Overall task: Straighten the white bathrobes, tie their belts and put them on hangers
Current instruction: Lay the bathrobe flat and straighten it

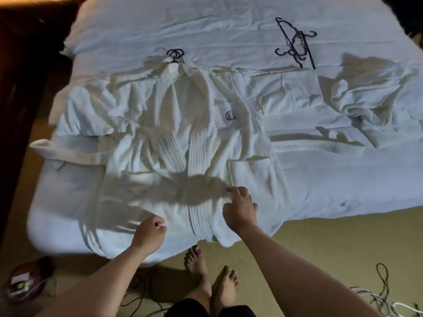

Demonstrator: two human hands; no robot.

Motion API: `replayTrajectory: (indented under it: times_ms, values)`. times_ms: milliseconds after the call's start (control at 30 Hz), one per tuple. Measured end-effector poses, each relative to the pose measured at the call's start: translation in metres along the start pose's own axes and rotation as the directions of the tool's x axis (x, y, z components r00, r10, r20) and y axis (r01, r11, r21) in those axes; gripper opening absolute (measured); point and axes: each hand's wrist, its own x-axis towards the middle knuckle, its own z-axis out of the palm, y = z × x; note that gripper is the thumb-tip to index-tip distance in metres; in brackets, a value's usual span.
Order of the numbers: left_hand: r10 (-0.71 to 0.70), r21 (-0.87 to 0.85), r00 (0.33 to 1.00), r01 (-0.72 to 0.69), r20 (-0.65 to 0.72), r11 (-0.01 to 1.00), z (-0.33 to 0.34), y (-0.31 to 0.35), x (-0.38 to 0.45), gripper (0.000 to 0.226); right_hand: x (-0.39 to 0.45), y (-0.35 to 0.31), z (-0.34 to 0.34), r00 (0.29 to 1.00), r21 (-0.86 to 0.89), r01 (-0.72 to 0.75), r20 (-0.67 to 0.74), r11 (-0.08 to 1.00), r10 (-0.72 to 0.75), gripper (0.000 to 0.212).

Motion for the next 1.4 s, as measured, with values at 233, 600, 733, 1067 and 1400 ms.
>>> replayTrajectory:
  times_ms: [233, 600, 733, 1067, 1400]
  values:
    - [-0.114, -0.134, 0.936, 0.072, -0.332, 0.988, -0.037, -0.037, 0.012, 0.028, 0.0, -0.056, 0.044, 0.947, 0.231, 0.084, 0.284, 0.969, -0.15, 0.045]
    - [-0.159, -0.146, 0.963, 0.129, -0.219, 0.981, -0.103, -0.09, 0.057, 0.066, 0.005, -0.128, 0.111, 0.983, 0.16, -0.147, 0.13, 0.976, 0.127, 0.091]
    - [-0.1, -0.279, 0.989, 0.065, -0.112, 0.958, -0.125, -0.093, 0.067, 0.039, 0.018, -0.127, 0.112, 0.953, 0.177, -0.3, 0.026, 0.937, 0.301, 0.095]
    - [-0.018, -0.469, 1.0, 0.027, 0.025, 0.883, -0.138, -0.123, 0.061, 0.033, 0.003, -0.136, 0.104, 0.964, 0.302, -0.249, -0.018, 0.92, 0.267, 0.026]
    - [-0.248, -0.141, 0.964, 0.234, -0.094, 0.962, -0.118, -0.144, 0.063, 0.047, -0.011, -0.083, 0.094, 0.953, 0.246, -0.302, 0.086, 0.921, 0.29, 0.029]
